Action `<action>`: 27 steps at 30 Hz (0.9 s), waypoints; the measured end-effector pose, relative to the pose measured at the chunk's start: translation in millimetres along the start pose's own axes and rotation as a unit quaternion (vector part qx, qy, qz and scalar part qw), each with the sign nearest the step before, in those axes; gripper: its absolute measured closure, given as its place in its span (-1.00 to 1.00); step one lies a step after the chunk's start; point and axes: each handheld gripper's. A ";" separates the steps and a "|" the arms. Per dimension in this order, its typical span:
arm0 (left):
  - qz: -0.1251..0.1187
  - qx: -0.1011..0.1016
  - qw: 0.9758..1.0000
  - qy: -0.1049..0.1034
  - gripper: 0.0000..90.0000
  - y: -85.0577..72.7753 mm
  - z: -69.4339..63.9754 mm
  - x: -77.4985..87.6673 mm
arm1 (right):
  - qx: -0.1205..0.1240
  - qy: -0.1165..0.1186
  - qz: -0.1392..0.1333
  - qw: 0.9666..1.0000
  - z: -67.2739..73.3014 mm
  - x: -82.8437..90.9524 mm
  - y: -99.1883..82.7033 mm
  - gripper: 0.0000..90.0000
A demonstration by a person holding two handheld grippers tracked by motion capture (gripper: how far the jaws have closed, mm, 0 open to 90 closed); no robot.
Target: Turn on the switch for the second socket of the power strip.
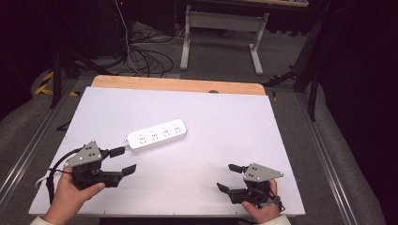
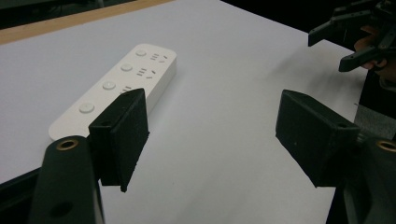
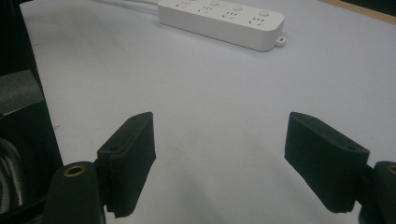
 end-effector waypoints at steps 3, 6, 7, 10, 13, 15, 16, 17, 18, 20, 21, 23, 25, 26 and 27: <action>0.006 -0.005 1.000 0.011 -0.42 -9.7 -3.4 3.5 | 0.000 0.000 0.000 1.000 0.3 -0.7 0.0 -0.44; 0.001 0.002 1.000 0.007 -0.42 -19.3 -4.5 3.4 | 0.000 0.000 0.000 1.000 0.3 -0.8 0.0 -0.44; -0.003 0.009 1.000 0.003 -0.42 -22.2 -5.8 2.9 | 0.000 0.000 0.000 1.000 0.3 -0.8 0.0 -0.44; -0.005 0.001 1.000 0.006 -0.42 -29.5 -8.2 3.5 | -0.001 0.000 0.001 1.000 0.0 -0.1 -0.1 -0.44; -0.001 -0.008 1.000 0.009 -0.42 -36.3 -10.2 4.6 | -0.002 0.001 0.000 1.000 -0.6 0.0 -0.1 -0.44; 0.001 -0.016 1.000 0.011 -0.42 -40.3 -10.6 5.5 | -0.002 0.001 0.000 1.000 -0.4 0.3 -0.1 -0.44; -0.001 -0.013 1.000 0.008 -0.42 -42.2 -11.5 5.7 | -0.002 0.001 0.000 1.000 -0.4 0.5 -0.1 -0.44; -0.002 -0.015 1.000 0.006 -0.42 -44.0 -11.6 6.2 | -0.002 0.001 0.000 1.000 -0.4 0.5 -0.1 -0.44; -0.003 -0.015 1.000 0.006 -0.42 -46.0 -12.3 6.4 | -0.002 0.001 0.000 1.000 -0.4 0.6 -0.1 -0.44; -0.002 -0.021 1.000 0.005 -0.42 -49.9 -12.9 7.0 | -0.002 0.001 0.000 1.000 -0.5 0.5 -0.1 -0.44; -0.004 -0.019 1.000 0.003 -0.42 -51.5 -13.3 7.0 | -0.002 0.001 0.000 1.000 -0.5 0.4 -0.1 -0.44; 0.000 -0.014 1.000 0.001 -0.42 -56.0 -13.9 7.8 | -0.002 0.002 0.000 1.000 -0.5 0.6 -0.1 -0.44; 0.005 -0.007 1.000 -0.002 -0.42 -60.9 -13.4 8.9 | -0.002 0.002 0.000 1.000 -0.8 0.6 -0.1 -0.44; 0.002 0.002 1.000 -0.005 -0.42 -62.9 -13.4 9.4 | -0.002 0.002 0.000 1.000 -0.8 0.6 -0.1 -0.44; 0.001 0.008 1.000 -0.007 -0.42 -64.3 -13.2 10.0 | -0.002 0.002 0.000 1.000 -1.0 0.5 -0.2 -0.44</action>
Point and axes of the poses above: each handheld gripper's, and its own axes: x roughly backward along the jaws, y roughly out of its top, z roughly to its left, and after that the axes turned 13 degrees about -x, right-handed
